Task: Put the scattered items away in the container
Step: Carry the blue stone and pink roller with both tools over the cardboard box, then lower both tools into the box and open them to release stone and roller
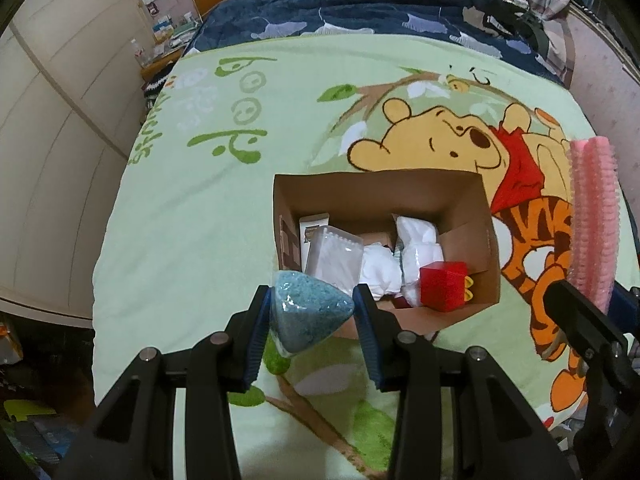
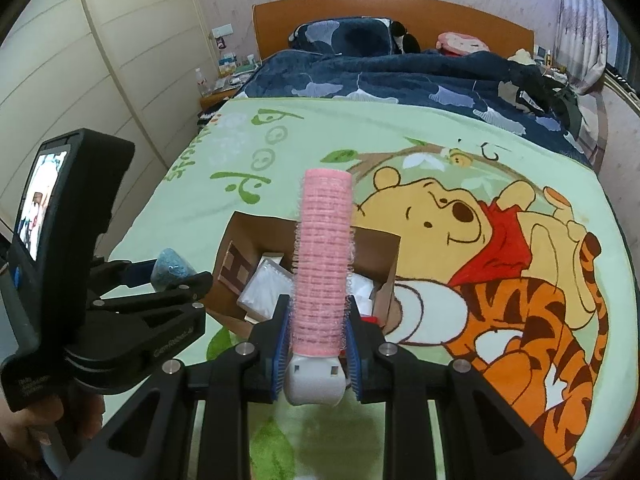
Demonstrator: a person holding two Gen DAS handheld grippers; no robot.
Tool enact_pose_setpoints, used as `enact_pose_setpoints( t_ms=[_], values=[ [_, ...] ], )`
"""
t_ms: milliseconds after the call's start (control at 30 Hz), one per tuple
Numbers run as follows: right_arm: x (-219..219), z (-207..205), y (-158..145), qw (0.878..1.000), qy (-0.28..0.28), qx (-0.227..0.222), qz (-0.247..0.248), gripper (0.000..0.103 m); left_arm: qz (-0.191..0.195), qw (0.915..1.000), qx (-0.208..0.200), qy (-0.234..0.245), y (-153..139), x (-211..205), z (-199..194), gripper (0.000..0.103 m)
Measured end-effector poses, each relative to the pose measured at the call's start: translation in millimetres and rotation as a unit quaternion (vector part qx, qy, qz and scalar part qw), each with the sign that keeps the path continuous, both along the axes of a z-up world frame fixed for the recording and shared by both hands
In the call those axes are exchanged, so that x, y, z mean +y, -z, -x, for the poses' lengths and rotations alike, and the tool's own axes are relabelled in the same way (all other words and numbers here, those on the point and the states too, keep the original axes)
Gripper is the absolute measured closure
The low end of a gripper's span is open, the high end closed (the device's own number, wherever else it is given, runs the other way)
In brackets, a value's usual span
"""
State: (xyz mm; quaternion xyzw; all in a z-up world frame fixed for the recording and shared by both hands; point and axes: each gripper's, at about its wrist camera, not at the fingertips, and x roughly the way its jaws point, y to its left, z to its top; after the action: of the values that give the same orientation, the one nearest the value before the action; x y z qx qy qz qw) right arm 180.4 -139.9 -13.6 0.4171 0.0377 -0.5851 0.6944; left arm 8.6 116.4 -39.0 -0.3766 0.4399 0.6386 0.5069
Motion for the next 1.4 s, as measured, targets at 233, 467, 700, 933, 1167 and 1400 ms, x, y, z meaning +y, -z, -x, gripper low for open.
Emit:
enact_pose_setpoints(
  t_ms=[233,467,700,933,1167,1400],
  values=[
    [-12.7,0.5,4.0,1.0,-0.002,-0.002,-0.01,0.078,0.01,0.9999,-0.002,-0.002,7.6,10.2,-0.4,0.061],
    [-21.2,-1.0,6.4,1.0,-0.006,-0.004,-0.015,0.078,0.018,0.9998,-0.002,-0.005,13.4,16.9,1.3,0.061],
    [-26.2,-2.1,8.8,1.0,-0.009,-0.007,-0.019,0.078,0.024,0.9997,-0.001,-0.008,17.3,19.2,1.9,0.061],
    [-29.1,-1.1,10.7,1.0,-0.006,-0.008,-0.02,0.078,0.03,0.9995,0.0,-0.009,22.1,22.0,2.2,0.061],
    [-36.9,0.0,14.5,1.0,-0.006,-0.009,-0.025,0.078,0.036,0.9993,0.001,-0.008,27.8,27.8,2.1,0.061],
    [-49.8,-1.3,17.0,1.0,-0.008,-0.008,-0.027,0.078,0.045,0.9989,0.006,-0.009,36.4,35.4,4.3,0.061]
  ],
)
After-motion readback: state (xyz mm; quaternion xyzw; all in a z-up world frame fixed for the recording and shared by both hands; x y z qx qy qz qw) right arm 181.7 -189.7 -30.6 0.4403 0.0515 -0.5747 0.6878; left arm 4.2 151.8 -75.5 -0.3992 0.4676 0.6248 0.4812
